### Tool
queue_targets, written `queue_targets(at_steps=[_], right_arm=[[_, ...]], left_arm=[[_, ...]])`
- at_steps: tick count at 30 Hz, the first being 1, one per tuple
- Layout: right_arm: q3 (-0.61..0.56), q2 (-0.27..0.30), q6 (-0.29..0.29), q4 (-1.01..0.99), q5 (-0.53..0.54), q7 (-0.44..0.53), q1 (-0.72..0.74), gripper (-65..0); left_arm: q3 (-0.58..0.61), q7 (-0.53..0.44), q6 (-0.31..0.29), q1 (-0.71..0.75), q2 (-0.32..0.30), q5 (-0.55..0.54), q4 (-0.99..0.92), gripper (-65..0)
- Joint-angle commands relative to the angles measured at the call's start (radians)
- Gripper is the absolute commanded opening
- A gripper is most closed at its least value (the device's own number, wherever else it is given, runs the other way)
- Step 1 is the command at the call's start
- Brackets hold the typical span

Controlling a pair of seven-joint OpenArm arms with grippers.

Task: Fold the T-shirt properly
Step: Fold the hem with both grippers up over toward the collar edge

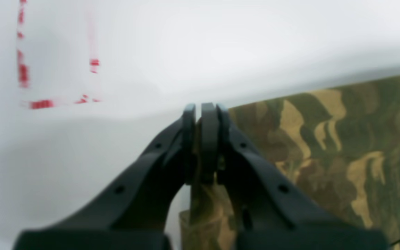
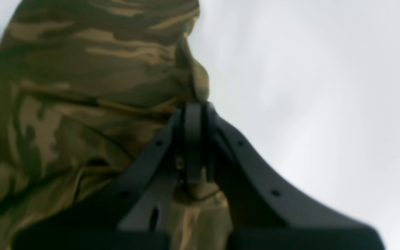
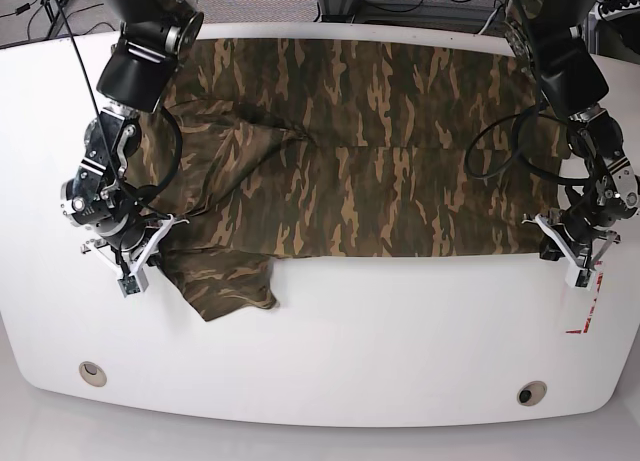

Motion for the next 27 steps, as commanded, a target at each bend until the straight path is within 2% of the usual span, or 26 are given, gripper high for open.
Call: queue_targets(at_steps=[1,6,11,17,27], right_arm=[[0.003,0.014,-0.002,0.122,0.005,-0.055,-0.007,-65.0],[0.003,0.014,-0.002,0.263,0.005,-0.157,-0.078,-65.0],[0.003,0.013,-0.002,0.403,0.005,-0.216,-0.174,-65.0],[0.005,-0.015,-0.002,0.503,0.005,-0.243,-0.297,-65.0],[0.008,-0.065,-0.002,0.518,0.005,-0.246,-0.458,-65.0]], left_arm=[[-0.003,-0.010,0.007,0.009,-0.017,-0.007,0.087,-65.0],[-0.003,-0.010,0.007,0.069,-0.017,-0.007,0.173,-65.0],[-0.003,-0.010,0.007,0.135,-0.017,-0.007,0.241,-65.0],[-0.003,-0.010,0.007,0.212,-0.020,-0.007,0.274,-65.0],[-0.029,-0.010,0.007,0.319,-0.034,-0.007,0.296,-65.0]])
